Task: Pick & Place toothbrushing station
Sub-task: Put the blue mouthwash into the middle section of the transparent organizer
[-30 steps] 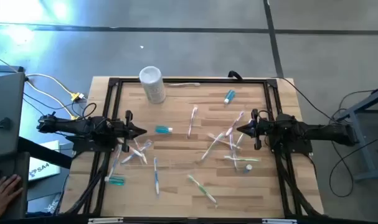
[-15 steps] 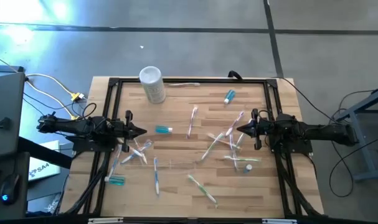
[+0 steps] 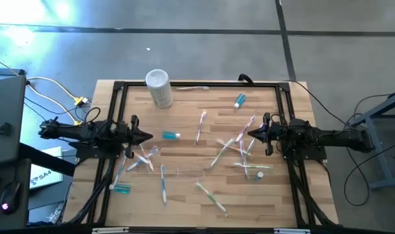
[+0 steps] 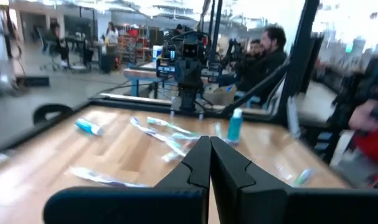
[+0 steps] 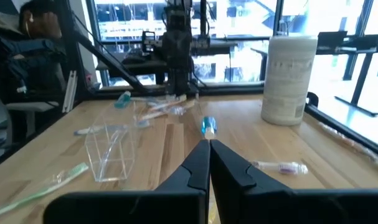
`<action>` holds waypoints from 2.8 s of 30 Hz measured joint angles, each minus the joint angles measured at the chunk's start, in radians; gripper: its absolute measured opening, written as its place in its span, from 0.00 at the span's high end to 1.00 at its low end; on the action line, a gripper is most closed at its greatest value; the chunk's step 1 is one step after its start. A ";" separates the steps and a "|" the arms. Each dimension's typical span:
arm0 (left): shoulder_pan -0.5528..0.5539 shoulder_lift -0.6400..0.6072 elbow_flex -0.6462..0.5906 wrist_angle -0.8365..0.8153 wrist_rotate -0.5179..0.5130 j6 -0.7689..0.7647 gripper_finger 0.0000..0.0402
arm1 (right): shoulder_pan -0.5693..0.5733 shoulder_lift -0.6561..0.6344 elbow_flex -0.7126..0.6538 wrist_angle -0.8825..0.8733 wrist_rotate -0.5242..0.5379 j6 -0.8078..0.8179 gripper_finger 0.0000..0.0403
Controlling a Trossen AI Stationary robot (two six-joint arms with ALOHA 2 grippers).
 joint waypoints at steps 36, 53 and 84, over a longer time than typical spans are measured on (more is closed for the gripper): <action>0.000 0.518 0.152 0.473 -0.128 0.117 0.43 | 0.000 0.000 0.000 -0.053 0.000 0.032 0.99; 0.001 1.059 0.655 -0.141 -0.234 0.378 0.41 | 0.000 0.000 0.000 -0.118 0.001 0.057 0.99; 0.269 1.323 0.678 -0.378 -0.052 0.040 0.38 | 0.000 0.019 0.000 -0.130 0.046 0.060 0.99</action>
